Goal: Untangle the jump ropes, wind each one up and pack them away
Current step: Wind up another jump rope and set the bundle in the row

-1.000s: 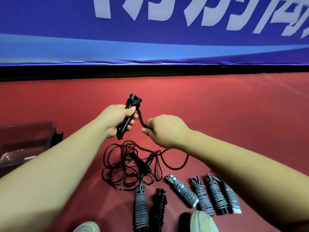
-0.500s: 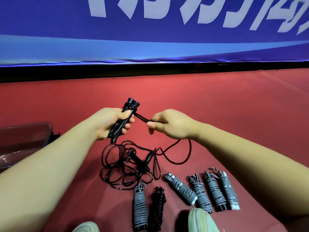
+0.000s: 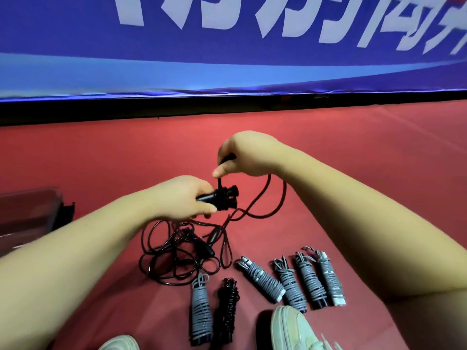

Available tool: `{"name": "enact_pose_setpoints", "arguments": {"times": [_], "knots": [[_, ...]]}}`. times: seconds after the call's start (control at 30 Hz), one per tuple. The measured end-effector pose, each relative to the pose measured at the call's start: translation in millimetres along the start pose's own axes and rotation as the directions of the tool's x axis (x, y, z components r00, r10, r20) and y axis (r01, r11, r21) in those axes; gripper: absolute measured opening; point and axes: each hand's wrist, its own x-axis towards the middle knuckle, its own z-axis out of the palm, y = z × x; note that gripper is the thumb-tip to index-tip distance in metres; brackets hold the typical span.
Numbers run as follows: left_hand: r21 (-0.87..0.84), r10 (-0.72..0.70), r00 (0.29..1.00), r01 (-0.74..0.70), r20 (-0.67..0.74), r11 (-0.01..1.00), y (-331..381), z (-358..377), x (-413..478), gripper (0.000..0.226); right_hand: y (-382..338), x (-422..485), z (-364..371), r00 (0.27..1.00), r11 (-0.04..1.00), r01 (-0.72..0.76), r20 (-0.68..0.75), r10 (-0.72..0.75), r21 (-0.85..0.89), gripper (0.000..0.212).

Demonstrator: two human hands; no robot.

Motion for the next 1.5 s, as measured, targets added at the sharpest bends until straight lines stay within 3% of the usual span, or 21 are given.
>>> {"name": "enact_pose_setpoints", "arguments": {"times": [0.13, 0.27, 0.4, 0.47, 0.53, 0.6, 0.67, 0.73, 0.8, 0.87, 0.97, 1.03, 1.2, 1.27, 1.3, 1.37, 1.43, 1.47, 1.5], "knots": [[-0.018, 0.137, 0.985, -0.136, 0.104, 0.991, 0, 1, -11, 0.024, 14, 0, 11, 0.984, 0.978, 0.082, 0.14, -0.11, 0.191, 0.032], [-0.095, 0.226, 0.967, -0.216, 0.117, 0.972, 2, 1, -19, 0.032, 26, -3, 35, 0.951, 0.908, 0.12, 0.217, -0.222, 0.401, 0.037], [-0.137, 0.193, 0.98, -0.187, 0.036, 0.973, 4, 0, -21, 0.027, 35, -9, 62, 0.944, 0.768, 0.019, 0.241, -0.224, 0.64, 0.049], [-0.236, 0.164, 0.986, -0.163, -0.014, 0.958, 6, 1, -19, 0.025, 38, -10, 67, 0.948, 0.725, 0.006, 0.227, -0.223, 0.688, 0.052], [-0.348, 0.144, 0.988, -0.157, -0.063, 0.924, 7, 1, -17, 0.036, 40, -9, 68, 0.957, 0.708, 0.02, 0.191, -0.217, 0.706, 0.046], [-0.472, 0.094, 0.987, -0.145, -0.13, 0.87, 8, -2, -15, 0.043, 39, -8, 73, 0.974, 0.576, -0.012, 0.141, -0.179, 0.817, 0.035], [-0.639, 0.03, 0.984, -0.136, -0.173, 0.758, 6, -5, -12, 0.037, 39, -6, 79, 0.986, 0.389, -0.041, 0.099, -0.13, 0.92, 0.03], [-0.761, -0.043, 0.98, -0.124, -0.195, 0.637, 3, -6, -8, 0.034, 38, -5, 83, 0.995, 0.29, -0.031, 0.058, -0.084, 0.957, 0.019], [-0.827, -0.124, 0.97, -0.108, -0.209, 0.551, 0, -8, -6, 0.032, 39, -4, 88, 1.0, 0.359, 0.011, -0.007, -0.015, 0.933, 0.013], [-0.857, -0.196, 0.959, -0.079, -0.204, 0.508, -5, -9, -5, 0.031, 38, -2, 90, 0.993, 0.575, 0.046, -0.1, 0.062, 0.817, 0.012], [-0.905, -0.257, 0.946, -0.073, -0.195, 0.42, -13, -9, -1, 0.031, 29, 3, 95, 0.959, 0.877, 0.082, -0.277, 0.06, 0.473, 0.03], [-0.924, -0.262, 0.944, -0.096, -0.203, 0.371, -16, -11, 3, 0.025, 16, 6, 99, 0.948, 0.938, 0.012, -0.303, 0.1, 0.347, 0.037], [-0.93, -0.352, 0.902, -0.122, -0.25, 0.348, -18, -14, 10, 0.016, -5, 23, 113, 0.962, 0.915, -0.095, -0.2, 0.186, 0.393, 0.035], [-0.942, -0.437, 0.857, -0.145, -0.273, 0.304, -31, -21, 9, 0.01, 0, 27, 119, 0.968, 0.826, -0.09, -0.145, 0.204, 0.557, 0.026], [-0.952, -0.496, 0.823, -0.165, -0.278, 0.259, -41, -27, 9, 0.008, 4, 26, 123, 0.966, 0.712, -0.093, -0.109, 0.233, 0.696, 0.021], [-0.965, -0.591, 0.763, -0.191, -0.262, 0.18, -62, -32, 4, 0.008, 15, 24, 127, 0.958, 0.326, -0.074, -0.023, 0.284, 0.943, 0.016], [-0.976, -0.631, 0.744, -0.166, -0.22, 0.144, -80, -26, -1, 0.019, 26, 22, 118, 0.968, -0.024, -0.113, 0.115, 0.222, 0.993, 0.022], [-0.98, -0.638, 0.744, -0.139, -0.198, 0.142, -85, -22, -2, 0.024, 32, 19, 112, 0.967, -0.082, -0.198, 0.208, 0.149, 0.977, 0.026], [-0.982, -0.638, 0.747, -0.12, -0.186, 0.145, -87, -17, -2, 0.027, 35, 17, 108, 0.953, -0.044, -0.292, 0.295, 0.074, 0.955, 0.027]]}}
